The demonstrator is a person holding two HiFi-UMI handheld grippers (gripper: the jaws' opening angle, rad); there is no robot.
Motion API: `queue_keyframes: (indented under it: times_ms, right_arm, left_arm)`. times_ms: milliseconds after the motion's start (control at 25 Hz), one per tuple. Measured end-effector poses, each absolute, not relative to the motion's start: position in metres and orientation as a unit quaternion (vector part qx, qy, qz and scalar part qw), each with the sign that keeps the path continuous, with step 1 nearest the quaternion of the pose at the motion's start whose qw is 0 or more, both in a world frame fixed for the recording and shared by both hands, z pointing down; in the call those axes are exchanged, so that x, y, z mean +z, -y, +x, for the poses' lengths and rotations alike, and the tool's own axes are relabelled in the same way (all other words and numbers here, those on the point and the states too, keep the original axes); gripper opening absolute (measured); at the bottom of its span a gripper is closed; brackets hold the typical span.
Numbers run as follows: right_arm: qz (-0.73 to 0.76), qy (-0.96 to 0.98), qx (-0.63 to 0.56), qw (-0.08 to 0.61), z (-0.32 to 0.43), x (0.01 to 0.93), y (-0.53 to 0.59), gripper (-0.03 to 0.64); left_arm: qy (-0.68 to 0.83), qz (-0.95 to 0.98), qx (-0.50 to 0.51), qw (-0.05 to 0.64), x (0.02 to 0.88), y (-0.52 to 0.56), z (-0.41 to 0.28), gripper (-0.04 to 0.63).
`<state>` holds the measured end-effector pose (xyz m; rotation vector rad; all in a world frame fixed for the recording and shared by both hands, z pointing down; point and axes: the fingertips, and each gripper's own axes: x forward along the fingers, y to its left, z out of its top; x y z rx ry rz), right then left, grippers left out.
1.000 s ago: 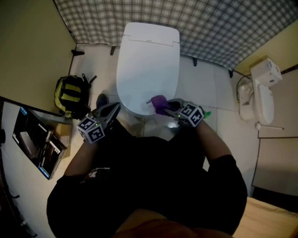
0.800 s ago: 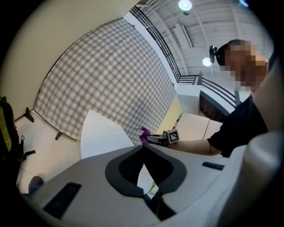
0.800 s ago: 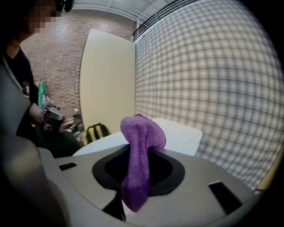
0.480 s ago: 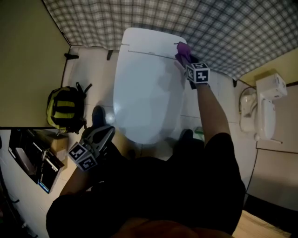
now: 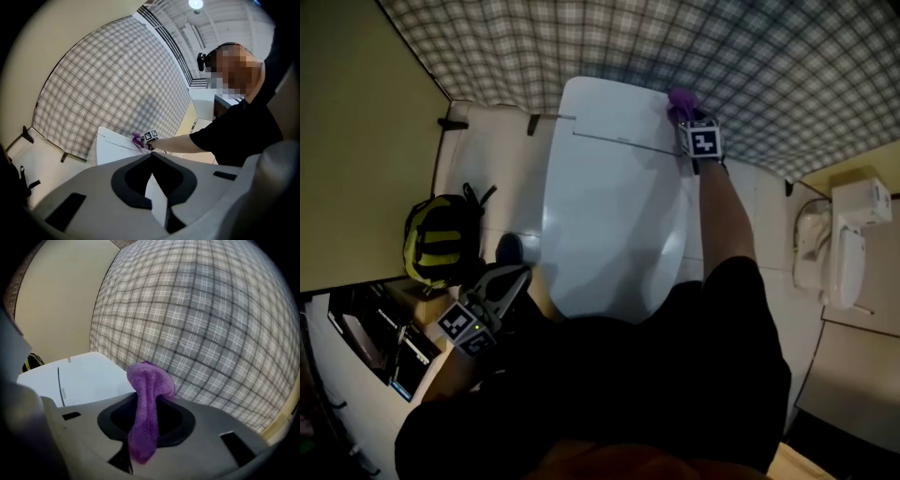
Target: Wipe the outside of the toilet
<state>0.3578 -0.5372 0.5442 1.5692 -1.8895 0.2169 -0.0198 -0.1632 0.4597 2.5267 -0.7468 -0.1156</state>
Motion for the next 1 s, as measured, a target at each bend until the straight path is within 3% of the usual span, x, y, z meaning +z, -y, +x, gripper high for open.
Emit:
queue_keyframes:
  times_ms: [200, 480, 840, 1000]
  right_arm:
    - [0.608, 0.691, 0.109, 0.376, 0.369, 0.576, 0.569, 0.103]
    - [0.593, 0.712, 0.173, 0.335, 0.355, 0.582, 0.576, 0.101]
    - [0.552, 0.714, 0.211, 0.376, 0.336, 0.603, 0.453, 0.100]
    - [0.558, 0.695, 0.180, 0.415, 0.335, 0.609, 0.386, 0.098]
  left_arm:
    - [0.278, 0.926, -0.034, 0.254, 0.461, 0.186, -0.023, 0.000]
    - [0.267, 0.928, -0.020, 0.260, 0.467, 0.189, -0.017, 0.000]
    - [0.271, 0.941, -0.019, 0.203, 0.451, 0.154, -0.012, 0.000]
    - [0.269, 0.939, -0.018, 0.212, 0.459, 0.134, -0.015, 0.000]
